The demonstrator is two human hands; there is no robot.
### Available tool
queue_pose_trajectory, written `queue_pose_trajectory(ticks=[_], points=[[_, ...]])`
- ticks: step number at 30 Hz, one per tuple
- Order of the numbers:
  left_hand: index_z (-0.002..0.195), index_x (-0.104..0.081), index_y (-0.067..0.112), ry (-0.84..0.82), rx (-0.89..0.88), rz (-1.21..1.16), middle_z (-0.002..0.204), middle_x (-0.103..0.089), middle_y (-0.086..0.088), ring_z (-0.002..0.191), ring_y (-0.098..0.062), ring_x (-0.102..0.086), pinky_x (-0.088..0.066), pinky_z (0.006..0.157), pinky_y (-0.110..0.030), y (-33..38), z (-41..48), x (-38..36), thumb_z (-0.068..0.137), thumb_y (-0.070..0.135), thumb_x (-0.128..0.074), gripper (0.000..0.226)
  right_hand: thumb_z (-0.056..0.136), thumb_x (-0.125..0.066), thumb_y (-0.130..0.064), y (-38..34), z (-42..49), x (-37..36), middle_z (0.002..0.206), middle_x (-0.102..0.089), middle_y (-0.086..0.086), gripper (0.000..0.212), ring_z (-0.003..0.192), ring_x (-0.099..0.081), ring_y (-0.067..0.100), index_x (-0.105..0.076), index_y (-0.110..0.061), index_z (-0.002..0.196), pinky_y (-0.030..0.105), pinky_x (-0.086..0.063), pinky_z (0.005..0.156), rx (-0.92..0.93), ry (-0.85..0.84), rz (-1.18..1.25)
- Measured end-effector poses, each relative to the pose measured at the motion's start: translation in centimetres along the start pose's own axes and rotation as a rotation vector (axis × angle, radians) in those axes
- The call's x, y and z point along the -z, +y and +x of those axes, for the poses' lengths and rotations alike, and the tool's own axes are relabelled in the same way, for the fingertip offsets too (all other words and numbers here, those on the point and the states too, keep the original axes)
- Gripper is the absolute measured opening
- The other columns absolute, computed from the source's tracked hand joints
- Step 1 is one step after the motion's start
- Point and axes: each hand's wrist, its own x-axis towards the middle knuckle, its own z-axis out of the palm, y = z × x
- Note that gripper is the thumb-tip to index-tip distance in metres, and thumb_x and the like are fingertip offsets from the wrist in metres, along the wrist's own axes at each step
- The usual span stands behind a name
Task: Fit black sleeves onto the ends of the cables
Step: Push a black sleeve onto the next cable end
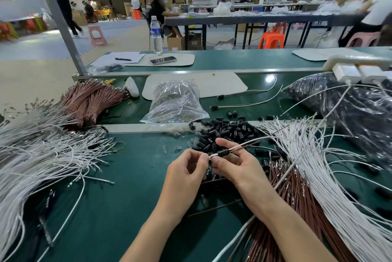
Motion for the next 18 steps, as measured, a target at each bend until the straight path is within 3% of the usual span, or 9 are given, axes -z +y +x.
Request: queue_pose_trajectory(ticks=[6, 9, 18], points=[[0.087, -0.070, 0.032, -0.011, -0.023, 0.001, 0.072, -0.070, 0.011, 0.063, -0.004, -0.060, -0.048, 0.062, -0.016, -0.03, -0.15, -0.02, 0.101, 0.030, -0.060, 0.017, 0.075, -0.080, -0.023, -0.10, 0.05, -0.06, 0.090, -0.077, 0.007, 0.051, 0.091, -0.075, 0.019, -0.066, -0.024, 0.123, 0.023, -0.058, 0.078, 0.000, -0.002, 0.014], [0.091, -0.068, 0.039, -0.021, -0.059, 0.018, 0.076, -0.071, 0.011, 0.063, -0.003, -0.057, -0.047, 0.060, -0.017, 0.17, -0.25, -0.16, 0.100, 0.034, -0.061, 0.012, 0.074, -0.079, -0.025, -0.03, 0.13, 0.07, 0.091, -0.077, 0.011, 0.056, 0.090, -0.075, 0.021, -0.062, -0.025, 0.127, 0.023, -0.058, 0.078, 0.016, 0.009, 0.006], [0.088, -0.069, 0.034, -0.030, -0.068, 0.007, 0.071, -0.066, 0.008, 0.061, -0.003, -0.051, -0.044, 0.058, -0.018, 0.07, -0.20, -0.10, 0.099, 0.031, -0.063, 0.012, 0.080, -0.076, -0.018, -0.17, -0.04, 0.05, 0.085, -0.075, 0.006, 0.057, 0.088, -0.073, 0.015, -0.056, -0.030, 0.132, 0.020, -0.057, 0.077, 0.062, 0.000, -0.037]])
